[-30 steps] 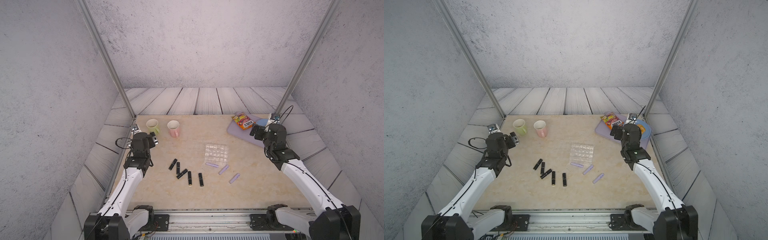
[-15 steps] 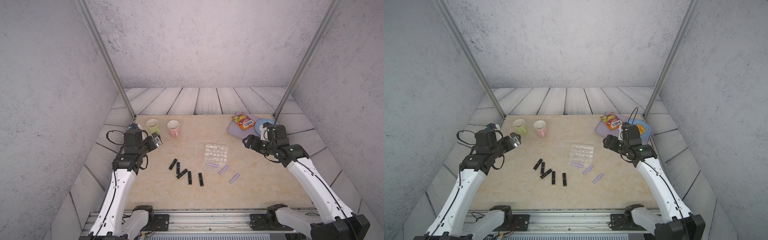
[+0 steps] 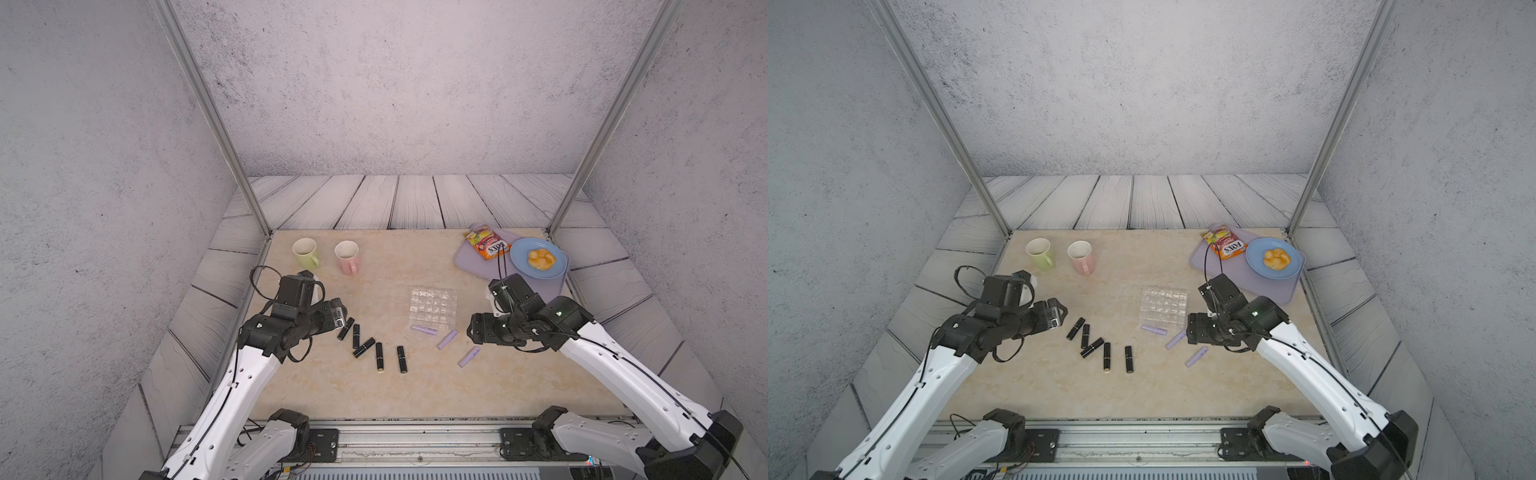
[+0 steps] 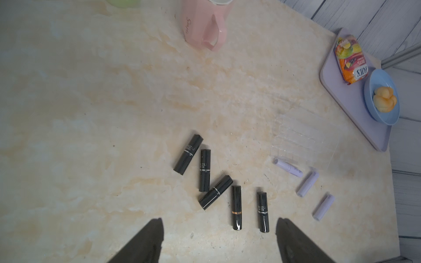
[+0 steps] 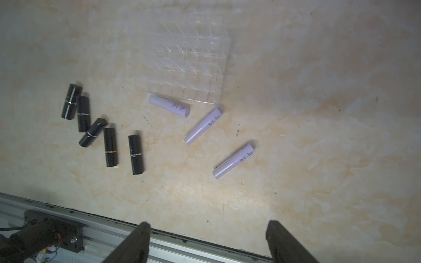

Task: Arrange the lipsticks in the organizer
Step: Pick up the lipstick at the center of the board.

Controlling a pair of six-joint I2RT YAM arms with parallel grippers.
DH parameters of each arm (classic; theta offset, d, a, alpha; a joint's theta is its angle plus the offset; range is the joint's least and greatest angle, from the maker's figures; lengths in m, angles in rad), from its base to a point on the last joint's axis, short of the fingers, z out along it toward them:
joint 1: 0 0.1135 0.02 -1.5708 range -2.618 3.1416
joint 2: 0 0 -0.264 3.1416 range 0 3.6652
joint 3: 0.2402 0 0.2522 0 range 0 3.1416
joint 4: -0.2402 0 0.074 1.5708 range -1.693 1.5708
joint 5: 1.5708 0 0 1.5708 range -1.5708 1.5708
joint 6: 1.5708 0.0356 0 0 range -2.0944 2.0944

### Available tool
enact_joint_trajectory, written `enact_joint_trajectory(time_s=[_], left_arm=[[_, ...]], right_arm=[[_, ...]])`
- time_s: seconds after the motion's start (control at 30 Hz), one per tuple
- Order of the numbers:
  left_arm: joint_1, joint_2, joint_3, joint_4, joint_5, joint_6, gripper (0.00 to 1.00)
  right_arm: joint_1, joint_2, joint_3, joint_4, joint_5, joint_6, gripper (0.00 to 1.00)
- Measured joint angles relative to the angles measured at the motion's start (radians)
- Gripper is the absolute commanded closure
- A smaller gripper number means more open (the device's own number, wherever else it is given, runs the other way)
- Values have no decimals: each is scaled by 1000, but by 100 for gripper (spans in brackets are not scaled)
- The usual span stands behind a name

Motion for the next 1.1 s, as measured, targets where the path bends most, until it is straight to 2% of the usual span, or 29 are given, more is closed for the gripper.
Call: enact_joint_trajectory(time_s=[0.13, 0.27, 0.37, 0.5, 0.6, 0.8, 1.1], left_arm=[[-66, 89, 0, 38, 13, 0, 22], [-171, 198, 5, 79, 41, 20, 21], [-243, 240, 7, 118, 53, 42, 20], [-296, 276, 9, 183, 79, 61, 20], [-320, 314, 14, 226, 89, 77, 19], [-346, 381, 22, 272, 99, 129, 18], [-346, 385, 22, 319, 99, 188, 17]], right_arm=[[4, 5, -87, 21, 52, 69, 53], [-18, 40, -145, 39, 92, 147, 59], [-53, 41, -185, 61, 95, 193, 58], [-139, 52, -240, 111, 53, 244, 44], [-168, 113, -232, 135, 12, 272, 38], [-158, 215, -232, 222, -64, 369, 37], [-132, 339, -229, 295, -98, 460, 39]])
